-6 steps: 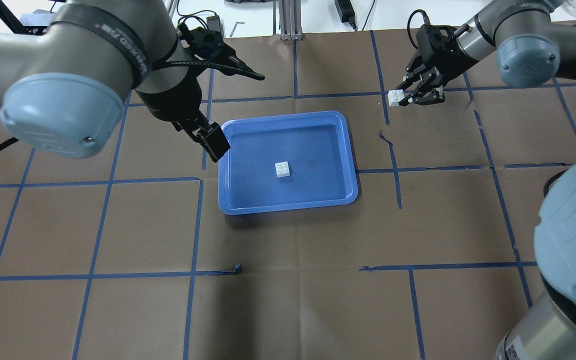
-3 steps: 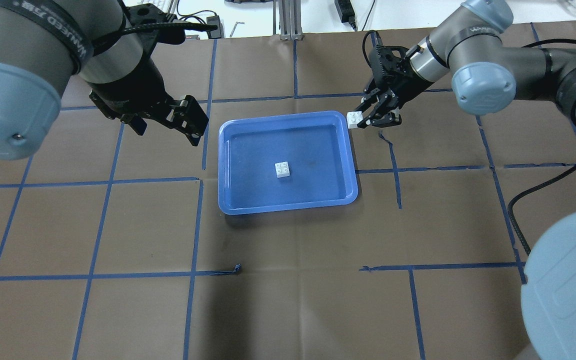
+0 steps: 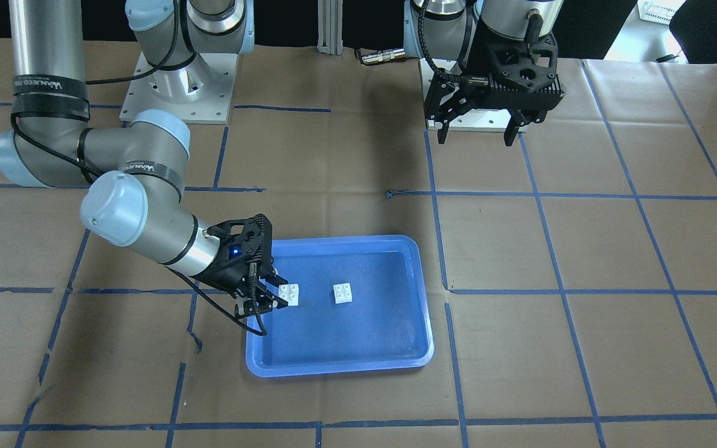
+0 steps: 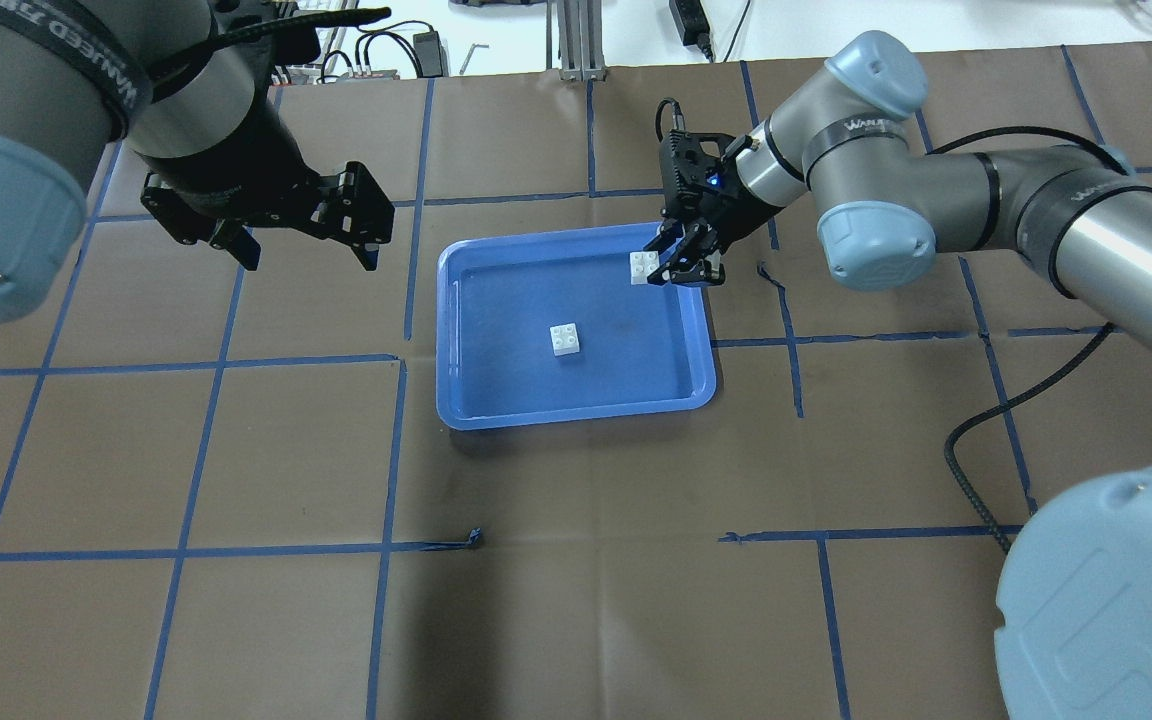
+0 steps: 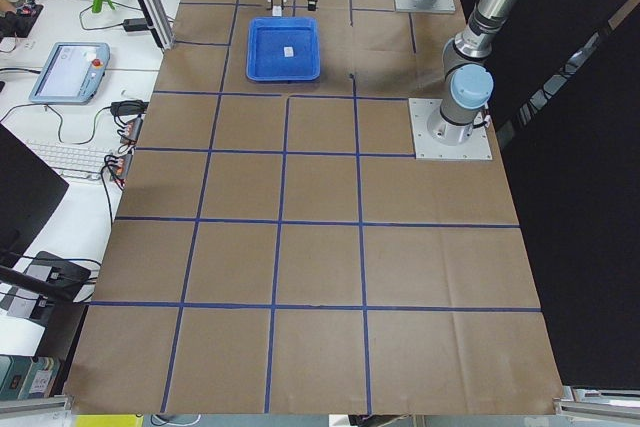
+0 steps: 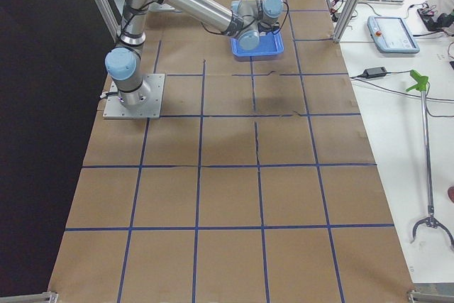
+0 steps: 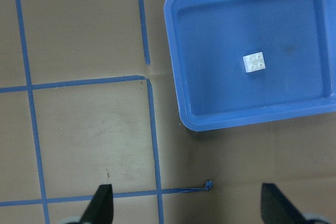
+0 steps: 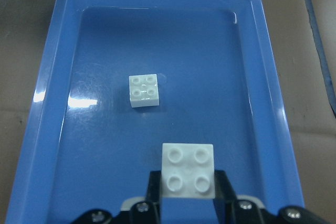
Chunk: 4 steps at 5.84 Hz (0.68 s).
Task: Assemble white blocks and place on blue tray
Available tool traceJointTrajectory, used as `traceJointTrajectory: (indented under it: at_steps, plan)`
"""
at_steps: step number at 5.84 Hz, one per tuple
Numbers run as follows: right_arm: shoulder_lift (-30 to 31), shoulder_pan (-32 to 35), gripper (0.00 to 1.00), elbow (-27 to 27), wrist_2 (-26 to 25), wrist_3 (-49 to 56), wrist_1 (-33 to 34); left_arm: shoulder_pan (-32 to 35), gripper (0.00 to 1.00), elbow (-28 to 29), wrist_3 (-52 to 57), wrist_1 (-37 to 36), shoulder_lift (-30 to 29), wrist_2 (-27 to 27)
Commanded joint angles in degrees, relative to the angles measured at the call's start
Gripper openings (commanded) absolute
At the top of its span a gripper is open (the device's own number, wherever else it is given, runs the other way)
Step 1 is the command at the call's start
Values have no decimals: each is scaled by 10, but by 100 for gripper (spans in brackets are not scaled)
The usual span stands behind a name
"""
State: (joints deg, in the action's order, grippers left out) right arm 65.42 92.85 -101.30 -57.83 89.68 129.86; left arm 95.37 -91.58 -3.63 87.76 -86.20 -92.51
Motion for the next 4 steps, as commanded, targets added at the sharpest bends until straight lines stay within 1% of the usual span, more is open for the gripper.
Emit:
traceJointTrajectory:
  at_steps: [1, 2, 4]
  plan:
    - [-21, 22, 27, -60, 1, -29, 104, -1, 100, 4, -5, 2, 0, -11]
    - [-34, 31, 27, -70, 1, -48, 138, -2, 100, 3, 5, 0, -1, -13]
    - [-52, 45, 27, -71, 1, -52, 156, -2, 100, 5, 6, 0, -2, -11]
